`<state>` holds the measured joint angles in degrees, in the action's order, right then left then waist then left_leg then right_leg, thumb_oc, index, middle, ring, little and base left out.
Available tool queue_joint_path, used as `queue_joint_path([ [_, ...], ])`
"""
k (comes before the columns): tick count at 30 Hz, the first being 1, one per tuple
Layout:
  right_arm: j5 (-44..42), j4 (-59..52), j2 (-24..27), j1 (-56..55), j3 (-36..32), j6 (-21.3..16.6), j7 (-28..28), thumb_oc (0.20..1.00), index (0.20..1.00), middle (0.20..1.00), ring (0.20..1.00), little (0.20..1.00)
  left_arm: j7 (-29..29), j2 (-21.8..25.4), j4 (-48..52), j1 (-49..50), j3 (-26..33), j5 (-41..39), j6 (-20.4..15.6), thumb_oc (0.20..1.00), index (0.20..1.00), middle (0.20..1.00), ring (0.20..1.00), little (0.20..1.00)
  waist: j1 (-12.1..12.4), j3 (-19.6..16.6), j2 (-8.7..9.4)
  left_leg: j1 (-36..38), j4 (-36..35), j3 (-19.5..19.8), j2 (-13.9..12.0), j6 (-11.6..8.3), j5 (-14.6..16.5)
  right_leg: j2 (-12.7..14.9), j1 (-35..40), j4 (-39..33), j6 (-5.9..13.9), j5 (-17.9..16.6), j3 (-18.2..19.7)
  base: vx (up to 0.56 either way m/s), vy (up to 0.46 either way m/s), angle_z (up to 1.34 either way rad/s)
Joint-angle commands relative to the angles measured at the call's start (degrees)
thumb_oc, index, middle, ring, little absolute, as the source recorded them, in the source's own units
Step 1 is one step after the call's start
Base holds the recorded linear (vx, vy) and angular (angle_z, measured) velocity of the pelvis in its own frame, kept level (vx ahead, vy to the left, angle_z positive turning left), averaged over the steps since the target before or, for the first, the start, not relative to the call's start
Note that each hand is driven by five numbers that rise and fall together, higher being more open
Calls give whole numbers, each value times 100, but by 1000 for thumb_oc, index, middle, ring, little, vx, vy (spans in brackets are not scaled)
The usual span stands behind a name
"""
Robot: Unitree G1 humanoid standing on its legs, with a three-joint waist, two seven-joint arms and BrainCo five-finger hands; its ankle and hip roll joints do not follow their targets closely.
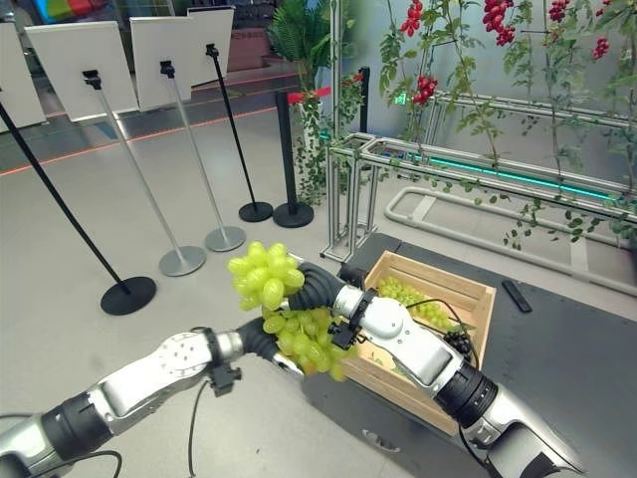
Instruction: Pick up the fruits from the basket on one side to the basket on the other side
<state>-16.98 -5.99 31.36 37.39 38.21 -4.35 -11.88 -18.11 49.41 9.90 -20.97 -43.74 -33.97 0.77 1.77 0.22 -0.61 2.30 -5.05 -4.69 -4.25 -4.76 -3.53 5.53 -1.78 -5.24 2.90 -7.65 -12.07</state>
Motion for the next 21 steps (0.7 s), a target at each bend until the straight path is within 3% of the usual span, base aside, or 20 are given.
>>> queue_joint_path([
  [1, -110, -208, -424, 893, -139, -424, 210, 200, 200, 200, 200, 200, -376, 74, 295, -239, -218, 45, -261, 1000, 1000, 1000, 1000, 1000, 192, 138, 244, -4, 56, 246, 316, 329, 198, 258, 268, 316, 621, 310, -192, 32, 6, 2],
  [2, -115, -58, -775, 1130, 192, -431, 222, 200, 200, 200, 200, 200, -197, -1165, -741, -1014, -1015, 102, 67, 1000, 1000, 1000, 1000, 1000, 11, 117, 288, 34, 66, 234, 312, 322, 242, 242, 288, 325, 617, 343, -152, 0, 0, 0],
  [3, -94, -39, -829, 1140, 244, -426, 256, 200, 200, 200, 200, 200, 109, -1791, -1320, -1344, -976, 525, -180, 1000, 1000, 1000, 1000, 1000, -21, 120, 314, 13, 62, 213, 312, 322, 205, 239, 251, 325, 610, 327, -117, 18, 1, 4],
  [4, -91, -35, -807, 1146, 256, -426, 261, 200, 200, 200, 200, 200, 112, -1863, -1399, -1366, -987, 555, -223, 1000, 1000, 1000, 1000, 1000, -8, 125, 291, 13, 63, 212, 311, 322, 206, 239, 248, 329, 610, 330, -115, 20, -1, 9],
  [5, -288, -132, -855, 1323, 172, -423, 268, 200, 200, 200, 200, 200, 285, -2575, -2187, -1576, -897, 766, -170, 1000, 1000, 1000, 1000, 1000, -130, 81, 317, 26, 62, 169, 296, 327, 222, 234, 235, 331, 602, 347, -60, 39, 3, -6],
  [8, -430, -146, -901, 1313, 64, -458, 430, 200, 200, 200, 200, 200, 481, -2818, -2182, -1499, -776, 668, -247, 1000, 1000, 1000, 1000, 1000, -153, 70, 292, 19, 55, 164, 290, 336, 229, 238, 234, 324, 594, 349, -59, 23, 6, -24],
  [14, -359, -168, -999, 1237, -34, -419, 533, 200, 200, 200, 200, 200, 576, -2807, -1875, -1475, -681, 537, -183, 1000, 1000, 1000, 1000, 1000, -124, 65, 284, -14, 46, 216, 302, 348, 222, 245, 238, 327, 579, 362, -119, 9, 6, -1],
  [15, -347, -185, -983, 1218, -44, -411, 532, 200, 200, 200, 200, 200, 585, -2790, -1805, -1460, -646, 503, -191, 809, 809, 809, 809, 809, -113, 68, 284, -15, 45, 225, 303, 348, 223, 250, 246, 328, 580, 363, -129, 0, 0, 0],
  [16, -327, -190, -957, 1198, -62, -400, 542, 200, 200, 200, 200, 200, 638, -2762, -1719, -1450, -586, 460, -200, 545, 545, 545, 545, 545, -102, 64, 288, -9, 46, 238, 307, 352, 226, 252, 257, 330, 578, 367, -137, 0, 0, 0],
  [17, -321, -196, -938, 1187, -74, -393, 557, 200, 200, 200, 200, 200, 667, -2745, -1674, -1442, -569, 431, -206, 426, 426, 426, 426, 426, -99, 62, 294, -6, 48, 248, 310, 355, 228, 252, 264, 331, 577, 371, -147, 0, 0, 0],
  [19, -322, -208, -896, 1159, -99, -383, 554, 200, 200, 200, 200, 200, 675, -2705, -1522, -1411, -527, 327, -190, 548, 548, 548, 548, 548, -88, 50, 295, 1, 48, 260, 311, 357, 234, 255, 280, 330, 577, 373, -163, 8, 1, 6],
  [20, -322, -210, -897, 1158, -100, -382, 554, 200, 200, 200, 200, 200, 677, -2700, -1513, -1407, -526, 325, -185, 558, 558, 558, 558, 558, -89, 49, 296, 1, 48, 261, 311, 357, 235, 255, 281, 330, 578, 373, -164, 3, 3, 12],
  [21, -316, -233, -869, 1116, -128, -379, 535, 200, 200, 200, 200, 200, 685, -2629, -1345, -1411, -492, 305, -186, 341, 341, 341, 341, 341, -80, 41, 297, -2, 47, 274, 314, 359, 237, 254, 291, 324, 577, 377, -171, 3, 5, 13],
])
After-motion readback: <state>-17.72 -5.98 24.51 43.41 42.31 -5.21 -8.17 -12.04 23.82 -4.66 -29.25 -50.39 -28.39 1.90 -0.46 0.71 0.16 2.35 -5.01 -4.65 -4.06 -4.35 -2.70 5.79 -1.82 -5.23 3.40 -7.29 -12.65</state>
